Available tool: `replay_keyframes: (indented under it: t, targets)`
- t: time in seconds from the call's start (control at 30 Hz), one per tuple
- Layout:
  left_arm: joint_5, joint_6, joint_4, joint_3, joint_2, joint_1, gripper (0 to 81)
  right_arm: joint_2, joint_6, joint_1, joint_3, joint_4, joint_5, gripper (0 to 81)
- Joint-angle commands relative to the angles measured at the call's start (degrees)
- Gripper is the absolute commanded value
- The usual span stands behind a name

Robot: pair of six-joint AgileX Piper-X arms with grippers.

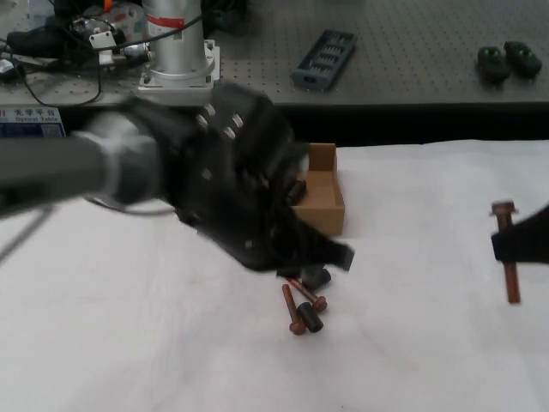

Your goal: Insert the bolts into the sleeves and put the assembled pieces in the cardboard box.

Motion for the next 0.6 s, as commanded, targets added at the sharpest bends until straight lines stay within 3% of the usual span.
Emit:
replay_keyframes:
  t: [0.0, 0.33, 0.57]
  targets:
    - [3.04, 1.54, -0.99, 0.86, -1.98, -0.13, 0.7, 1.26, 0.90, -0.23, -0.15, -3.02, -0.90, 2.0]
    - [18.64, -3.50, -20.22, 19.76, -19.11, 2.08, 0.7, 7.72, 14.73, -0.23, -0.15, -22.67, -11.00, 2.0]
    - [20.77, -15.90, -42.13, 28.68, -21.63, 5.46, 0.7, 9.97, 24.57, 0.01, -0.15, -33.08, -15.02, 2.0]
